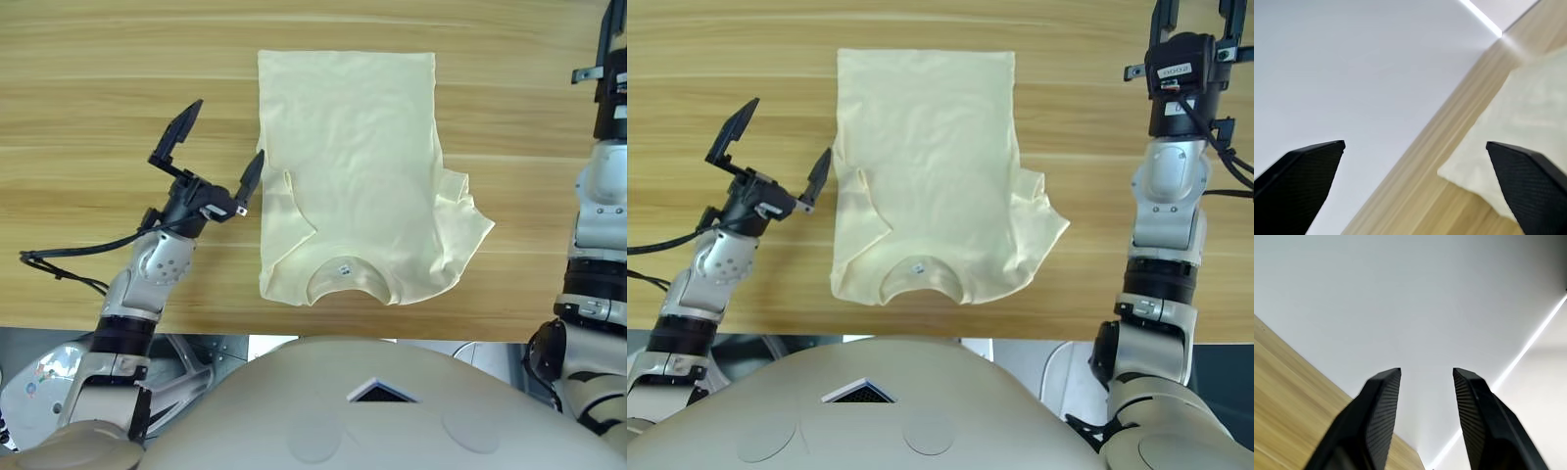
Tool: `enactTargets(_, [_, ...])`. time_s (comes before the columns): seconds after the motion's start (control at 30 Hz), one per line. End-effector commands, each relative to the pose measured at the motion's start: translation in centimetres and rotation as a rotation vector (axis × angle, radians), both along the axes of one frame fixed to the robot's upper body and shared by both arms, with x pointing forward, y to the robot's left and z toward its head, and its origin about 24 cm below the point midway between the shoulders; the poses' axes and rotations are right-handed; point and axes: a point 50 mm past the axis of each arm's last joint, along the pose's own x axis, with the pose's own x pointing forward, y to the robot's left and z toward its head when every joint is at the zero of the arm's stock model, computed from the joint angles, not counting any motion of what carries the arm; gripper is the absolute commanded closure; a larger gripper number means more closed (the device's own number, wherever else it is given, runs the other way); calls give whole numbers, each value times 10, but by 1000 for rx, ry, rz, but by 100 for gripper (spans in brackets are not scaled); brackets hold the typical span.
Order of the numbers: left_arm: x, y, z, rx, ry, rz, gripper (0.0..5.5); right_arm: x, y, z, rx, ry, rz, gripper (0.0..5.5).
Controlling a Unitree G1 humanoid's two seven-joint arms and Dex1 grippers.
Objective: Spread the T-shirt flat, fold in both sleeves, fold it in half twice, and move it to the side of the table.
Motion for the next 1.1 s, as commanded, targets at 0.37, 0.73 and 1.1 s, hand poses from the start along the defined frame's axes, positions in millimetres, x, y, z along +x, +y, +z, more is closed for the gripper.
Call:
enactTargets(0.37, [36,-25,-33,249,131,-91,15,-6,-6,-10,-3,18,-46,351])
enactTargets(0.73, [41,-20,-50,354,203,-102,15,-44,-13,-33,-295,270,122,351])
enactTargets(1.1, [32,-13,-7,164,-69,51,15,-131,-74,-96,-620,975,195,351])
